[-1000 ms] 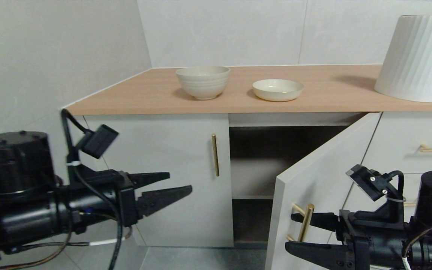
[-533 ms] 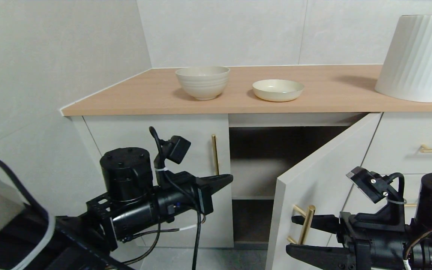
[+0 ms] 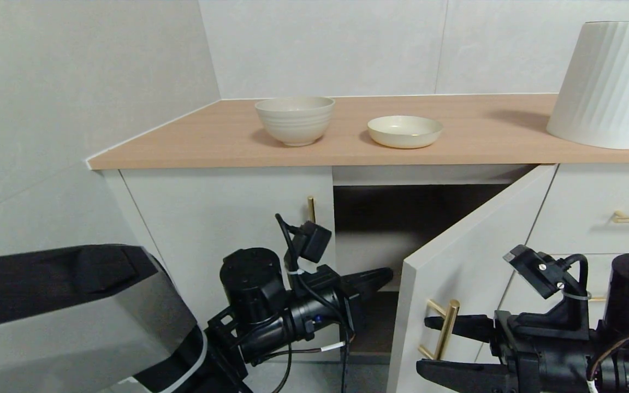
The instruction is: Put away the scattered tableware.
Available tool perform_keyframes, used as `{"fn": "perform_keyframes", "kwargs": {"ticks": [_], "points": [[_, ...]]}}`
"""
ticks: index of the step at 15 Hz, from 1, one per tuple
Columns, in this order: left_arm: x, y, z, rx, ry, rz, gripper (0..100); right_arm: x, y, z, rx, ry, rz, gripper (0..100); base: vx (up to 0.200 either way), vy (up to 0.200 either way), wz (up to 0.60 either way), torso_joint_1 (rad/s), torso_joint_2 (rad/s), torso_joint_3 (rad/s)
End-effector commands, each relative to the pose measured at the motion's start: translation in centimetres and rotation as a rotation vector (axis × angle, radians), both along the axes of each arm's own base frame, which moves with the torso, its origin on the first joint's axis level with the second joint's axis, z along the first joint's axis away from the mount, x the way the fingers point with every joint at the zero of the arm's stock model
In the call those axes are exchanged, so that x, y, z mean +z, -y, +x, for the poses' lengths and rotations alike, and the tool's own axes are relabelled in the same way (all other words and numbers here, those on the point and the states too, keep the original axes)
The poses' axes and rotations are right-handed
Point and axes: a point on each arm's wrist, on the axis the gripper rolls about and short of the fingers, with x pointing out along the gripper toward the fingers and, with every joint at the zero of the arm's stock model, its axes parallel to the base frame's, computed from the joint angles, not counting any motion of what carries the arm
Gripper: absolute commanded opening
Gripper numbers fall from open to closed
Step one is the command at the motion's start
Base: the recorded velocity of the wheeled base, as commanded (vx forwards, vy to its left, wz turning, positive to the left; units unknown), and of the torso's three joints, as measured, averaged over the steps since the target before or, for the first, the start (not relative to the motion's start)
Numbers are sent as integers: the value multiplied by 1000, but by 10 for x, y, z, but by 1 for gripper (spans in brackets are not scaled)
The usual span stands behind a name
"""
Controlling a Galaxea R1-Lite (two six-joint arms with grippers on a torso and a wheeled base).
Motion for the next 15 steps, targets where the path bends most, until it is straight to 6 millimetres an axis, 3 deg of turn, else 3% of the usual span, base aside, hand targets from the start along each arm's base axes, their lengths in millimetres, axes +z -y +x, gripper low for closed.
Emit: {"fn": "perform_keyframes", "kwargs": {"ticks": [1,4,10,15], "points": [[-13,8,0,-17,13,41,0,0,0,0,-1,2,0,100,0,0,0,0,0,0],[-15,17,-5,-47,79,109,0,0,0,0,-4,2,-2,100,0,0,0,0,0,0],[2,31,-19,-102,106,90,0,3,7,-1,-141,79,-37,100,0,0,0,0,0,0],[9,29,-23,-109,82,111,0,14,55,-31,-288,103,-66,100,0,0,0,0,0,0]]}}
